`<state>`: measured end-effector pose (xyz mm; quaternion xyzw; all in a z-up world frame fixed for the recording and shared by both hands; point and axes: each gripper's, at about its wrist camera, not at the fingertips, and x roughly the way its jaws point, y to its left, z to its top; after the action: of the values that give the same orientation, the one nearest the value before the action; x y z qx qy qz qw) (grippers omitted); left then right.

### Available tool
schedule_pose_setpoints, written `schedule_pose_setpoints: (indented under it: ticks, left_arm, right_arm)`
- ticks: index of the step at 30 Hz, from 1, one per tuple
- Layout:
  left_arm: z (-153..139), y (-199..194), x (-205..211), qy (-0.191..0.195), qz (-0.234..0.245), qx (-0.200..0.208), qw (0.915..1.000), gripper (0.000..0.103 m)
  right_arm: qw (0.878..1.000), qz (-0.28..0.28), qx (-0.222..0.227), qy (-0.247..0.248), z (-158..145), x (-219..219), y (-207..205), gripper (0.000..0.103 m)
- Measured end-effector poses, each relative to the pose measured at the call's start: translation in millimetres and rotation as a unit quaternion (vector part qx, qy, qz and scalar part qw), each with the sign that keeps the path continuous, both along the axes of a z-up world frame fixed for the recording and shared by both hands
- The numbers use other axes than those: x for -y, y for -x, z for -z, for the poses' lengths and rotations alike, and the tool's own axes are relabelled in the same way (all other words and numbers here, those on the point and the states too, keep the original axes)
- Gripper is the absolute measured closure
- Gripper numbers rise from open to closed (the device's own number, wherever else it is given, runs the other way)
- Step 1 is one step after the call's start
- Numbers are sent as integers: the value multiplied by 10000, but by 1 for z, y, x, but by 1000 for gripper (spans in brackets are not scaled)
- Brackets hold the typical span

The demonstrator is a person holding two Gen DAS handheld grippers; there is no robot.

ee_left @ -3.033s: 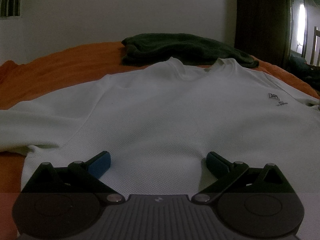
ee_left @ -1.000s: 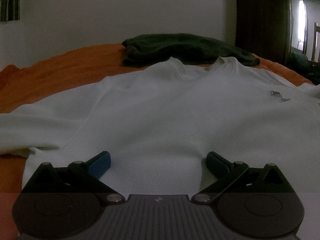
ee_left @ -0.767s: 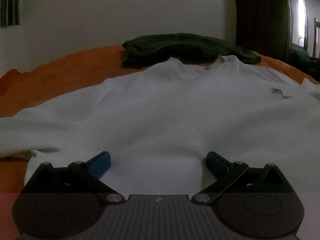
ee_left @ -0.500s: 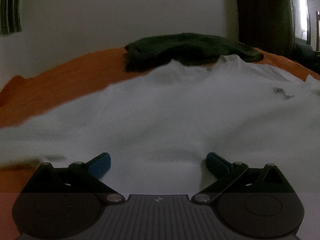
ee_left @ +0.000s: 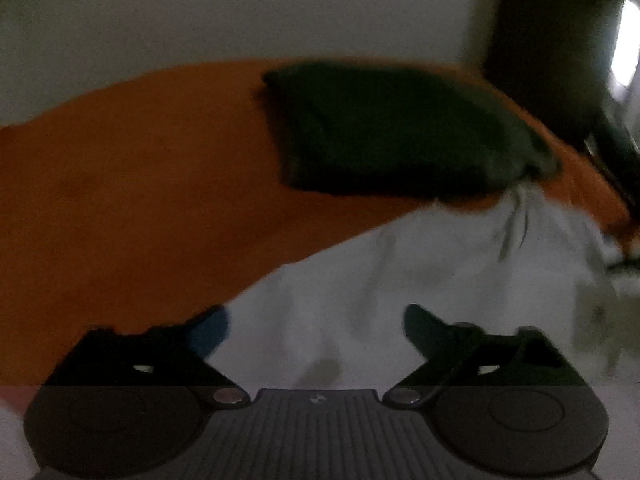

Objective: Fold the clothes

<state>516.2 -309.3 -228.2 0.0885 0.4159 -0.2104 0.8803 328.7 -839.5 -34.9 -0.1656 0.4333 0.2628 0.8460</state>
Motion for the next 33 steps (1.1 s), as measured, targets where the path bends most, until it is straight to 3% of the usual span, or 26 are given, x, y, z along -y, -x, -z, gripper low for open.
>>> schedule_pose_setpoints:
  ticks: [2,4,5,11,15,16,17,18,19,20,25,27,30,33]
  left_arm:
    - [6,-12,-8,-320,576,-83,9978,21]
    - [10,-19,-13,-429,913,-188,9947,13]
    - [15,-26,-15,-464,916,-258,9944,3]
    - [43,-62,-5,71,715,-797,9942,1]
    - [63,-69,25,412,1066,-1148,9868,3]
    - [64,-66,31,431,1178,-1073,9863,5]
    - [65,-62,34,475,1269,-973,9860,34]
    - [61,-59,31,600,1295,-798,9865,73]
    - [57,-56,27,726,1320,-622,9866,92]
    - [53,-53,24,862,1351,-453,9860,96]
    - [30,-27,8,1038,1263,412,9857,96]
    - [20,-22,2,1020,967,690,9877,96]
    - [2,-16,-1,1205,651,1024,9853,95]
    - [3,-22,10,1120,60,1068,9879,91]
  right_arm:
    - [9990,-166,267,318,-2,-13,-15,45]
    - [9998,-101,88,141,-2,-7,-36,41]
    - [9999,-65,-15,150,2,-4,-47,38]
    - [9987,138,-373,310,34,4,-90,22]
    - [9959,294,-849,-53,53,0,-101,25]
    - [9948,375,-946,-92,58,-3,-102,27]
    - [9965,189,-814,-13,60,-7,-98,42]
    - [9976,-13,-689,-17,57,-9,-96,52]
    - [9982,-207,-566,-26,55,-10,-94,82]
    - [9985,-286,-461,-114,49,-8,-90,88]
    - [9964,-528,619,220,26,-14,-59,89]
    - [9939,-311,1020,295,21,-16,-52,89]
    - [9788,416,1841,792,20,-25,-49,96]
    - [9753,1119,1736,782,22,-30,-69,96]
